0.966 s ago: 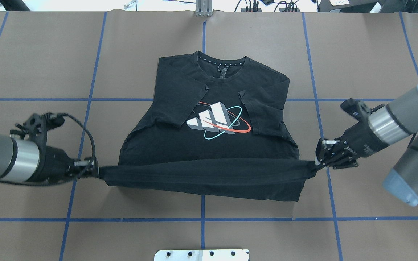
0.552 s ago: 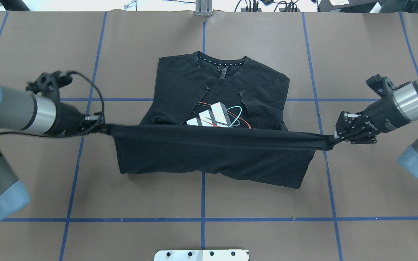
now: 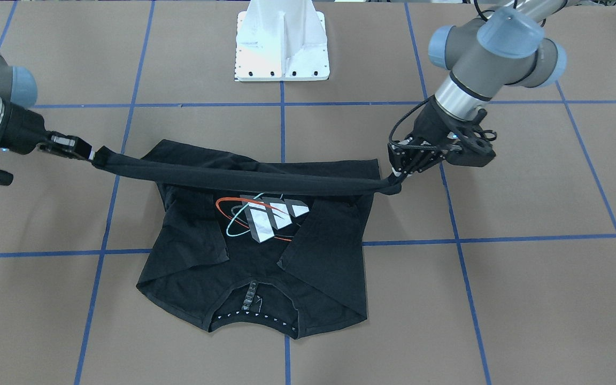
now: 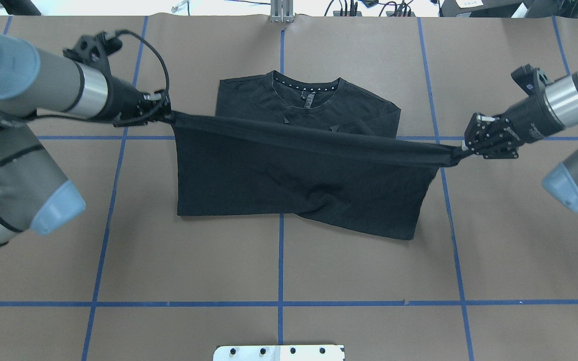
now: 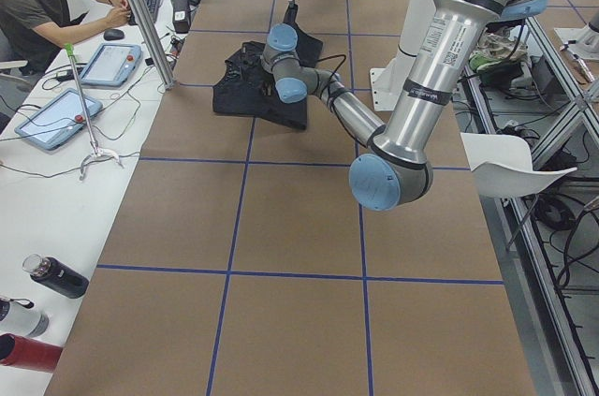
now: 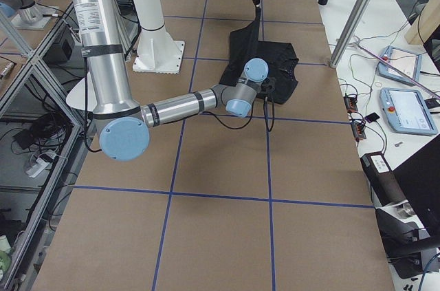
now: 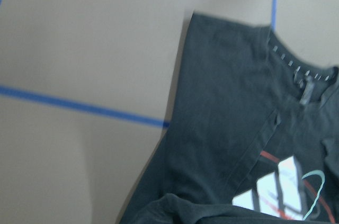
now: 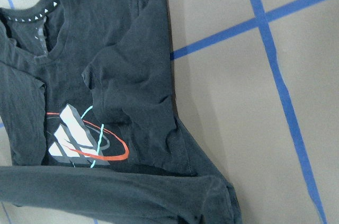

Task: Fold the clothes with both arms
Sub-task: 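Lift the hem with both grippers and carry it over toward the collar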

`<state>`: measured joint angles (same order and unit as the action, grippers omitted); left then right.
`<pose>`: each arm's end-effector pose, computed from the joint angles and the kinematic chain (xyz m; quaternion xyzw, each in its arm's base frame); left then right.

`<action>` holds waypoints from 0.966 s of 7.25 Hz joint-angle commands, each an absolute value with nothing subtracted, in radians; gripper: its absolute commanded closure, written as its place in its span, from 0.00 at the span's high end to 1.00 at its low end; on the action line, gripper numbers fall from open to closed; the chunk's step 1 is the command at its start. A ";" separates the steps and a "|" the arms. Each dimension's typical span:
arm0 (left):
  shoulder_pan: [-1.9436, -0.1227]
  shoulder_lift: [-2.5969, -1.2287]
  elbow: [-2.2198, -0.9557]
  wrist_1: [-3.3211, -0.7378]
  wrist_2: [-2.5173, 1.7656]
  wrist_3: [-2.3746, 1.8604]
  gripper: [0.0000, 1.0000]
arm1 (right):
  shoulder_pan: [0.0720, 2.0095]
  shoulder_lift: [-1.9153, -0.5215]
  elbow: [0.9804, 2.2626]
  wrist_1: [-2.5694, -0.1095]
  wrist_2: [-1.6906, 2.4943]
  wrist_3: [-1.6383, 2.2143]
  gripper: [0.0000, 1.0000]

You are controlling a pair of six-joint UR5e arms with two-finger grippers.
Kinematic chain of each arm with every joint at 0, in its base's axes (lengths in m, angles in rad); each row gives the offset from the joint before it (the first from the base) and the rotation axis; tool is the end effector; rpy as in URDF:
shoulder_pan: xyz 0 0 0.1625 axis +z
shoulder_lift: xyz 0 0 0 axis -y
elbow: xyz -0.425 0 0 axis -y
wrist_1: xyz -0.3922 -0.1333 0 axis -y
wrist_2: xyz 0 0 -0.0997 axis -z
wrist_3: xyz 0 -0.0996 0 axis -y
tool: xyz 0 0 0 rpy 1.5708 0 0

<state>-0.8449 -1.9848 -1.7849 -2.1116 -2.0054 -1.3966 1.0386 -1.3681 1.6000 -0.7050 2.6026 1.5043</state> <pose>0.3369 -0.5172 0.2647 0.1058 0.5580 -0.1557 0.8082 -0.2420 -0.5053 0.4232 -0.1201 -0.6072 0.1191 0.7764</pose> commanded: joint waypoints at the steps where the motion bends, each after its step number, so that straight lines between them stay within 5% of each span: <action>1: -0.916 -2.002 -1.752 -2.109 -2.000 -1.324 0.00 | 1.084 -1.272 1.487 -0.706 2.602 1.502 0.00; 7: -0.899 -2.161 -1.419 -2.311 -1.948 -1.339 0.00 | 1.094 -1.192 1.353 -0.706 2.560 1.502 0.00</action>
<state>-0.9072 -2.1377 -1.4780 -2.2559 -1.9582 -1.3370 1.0973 -1.2238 1.4043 -0.7069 2.5703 1.5019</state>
